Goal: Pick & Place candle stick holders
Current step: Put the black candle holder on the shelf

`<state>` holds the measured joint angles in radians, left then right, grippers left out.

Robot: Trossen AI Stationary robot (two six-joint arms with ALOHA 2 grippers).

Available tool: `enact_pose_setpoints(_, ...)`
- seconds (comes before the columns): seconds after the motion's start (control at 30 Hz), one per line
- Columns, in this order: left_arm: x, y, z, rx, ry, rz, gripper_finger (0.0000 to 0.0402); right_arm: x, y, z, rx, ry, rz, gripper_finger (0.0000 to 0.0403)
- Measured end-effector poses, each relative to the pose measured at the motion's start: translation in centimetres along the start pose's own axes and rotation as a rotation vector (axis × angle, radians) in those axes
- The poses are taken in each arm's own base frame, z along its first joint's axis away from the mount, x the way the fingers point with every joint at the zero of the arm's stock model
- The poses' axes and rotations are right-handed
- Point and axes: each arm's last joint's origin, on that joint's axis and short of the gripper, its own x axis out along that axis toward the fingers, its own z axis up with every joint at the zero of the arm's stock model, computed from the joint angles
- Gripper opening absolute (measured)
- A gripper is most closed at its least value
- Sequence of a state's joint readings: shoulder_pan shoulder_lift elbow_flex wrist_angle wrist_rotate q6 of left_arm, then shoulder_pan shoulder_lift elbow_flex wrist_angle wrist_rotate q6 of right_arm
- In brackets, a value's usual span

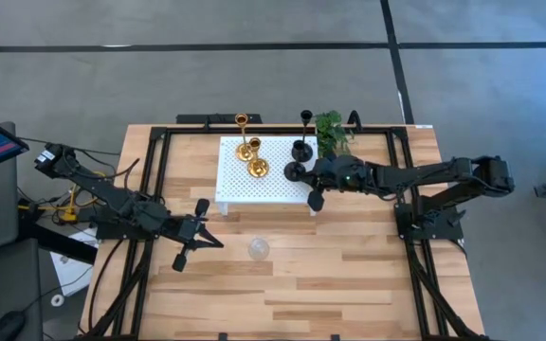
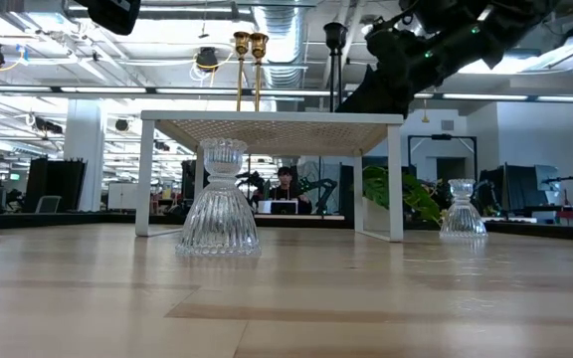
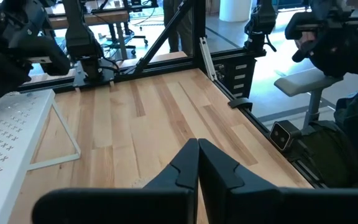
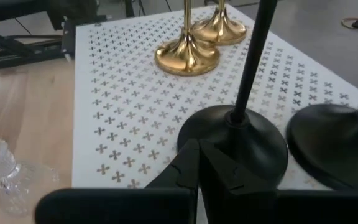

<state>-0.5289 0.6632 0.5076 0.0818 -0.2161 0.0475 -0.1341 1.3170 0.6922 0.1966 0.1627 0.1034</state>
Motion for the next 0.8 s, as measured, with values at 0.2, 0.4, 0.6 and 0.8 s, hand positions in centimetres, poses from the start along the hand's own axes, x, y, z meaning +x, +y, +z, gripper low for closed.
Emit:
enact_pose_setpoints(0.2,0.0,0.0,0.02,0.0,-0.001,0.0,0.0007,-0.1,0.04,0.32,-0.004,-0.027,0.008,0.0)
enact_pose_setpoints(0.4,0.0,-0.01,0.02,0.0,-0.002,-0.001,0.0007,-0.1,-0.02,-0.04,-0.002,0.008,-0.011,0.0)
enact_pose_setpoints(0.6,0.0,0.0,0.03,0.0,-0.002,0.0,0.0007,-0.12,-0.12,-0.09,-0.003,0.007,-0.075,0.0)
enact_pose_setpoints(0.8,0.0,0.0,0.03,0.0,-0.002,0.0,0.0007,-0.22,0.11,-0.1,-0.011,-0.004,-0.152,0.0)
